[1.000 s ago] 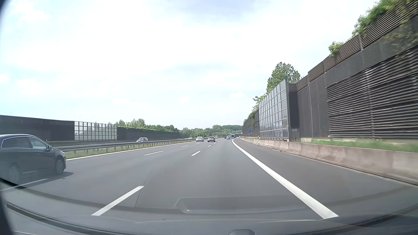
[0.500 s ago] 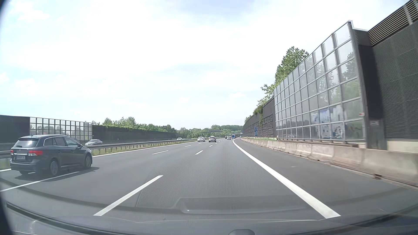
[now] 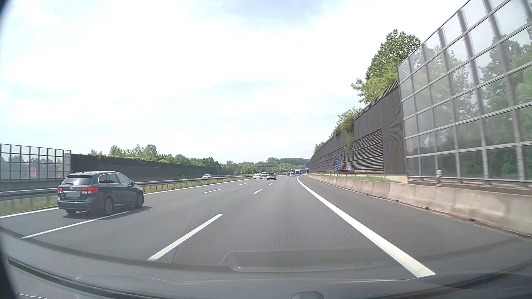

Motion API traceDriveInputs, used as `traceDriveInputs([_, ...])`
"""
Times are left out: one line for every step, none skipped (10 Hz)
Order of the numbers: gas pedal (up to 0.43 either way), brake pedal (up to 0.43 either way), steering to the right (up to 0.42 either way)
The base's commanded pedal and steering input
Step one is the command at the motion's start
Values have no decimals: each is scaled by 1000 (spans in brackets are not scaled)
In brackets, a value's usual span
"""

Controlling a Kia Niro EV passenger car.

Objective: Follow the waypoints while adhering to traffic rules and regulations

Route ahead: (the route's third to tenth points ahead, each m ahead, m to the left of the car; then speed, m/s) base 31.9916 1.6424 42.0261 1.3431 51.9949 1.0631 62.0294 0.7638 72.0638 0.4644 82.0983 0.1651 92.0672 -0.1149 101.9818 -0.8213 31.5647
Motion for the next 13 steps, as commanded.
traceDriveInputs([287, 0, 1])
traceDriveInputs([299, 0, 1])
traceDriveInputs([299, 0, 1])
traceDriveInputs([299, 0, 1])
traceDriveInputs([299, 0, 1])
traceDriveInputs([299, 0, 1])
traceDriveInputs([299, 0, 2])
traceDriveInputs([299, 0, 2])
traceDriveInputs([299, 0, 2])
traceDriveInputs([299, 0, 2])
traceDriveInputs([299, 0, 2])
traceDriveInputs([299, 0, 2])
traceDriveInputs([299, 0, 1])
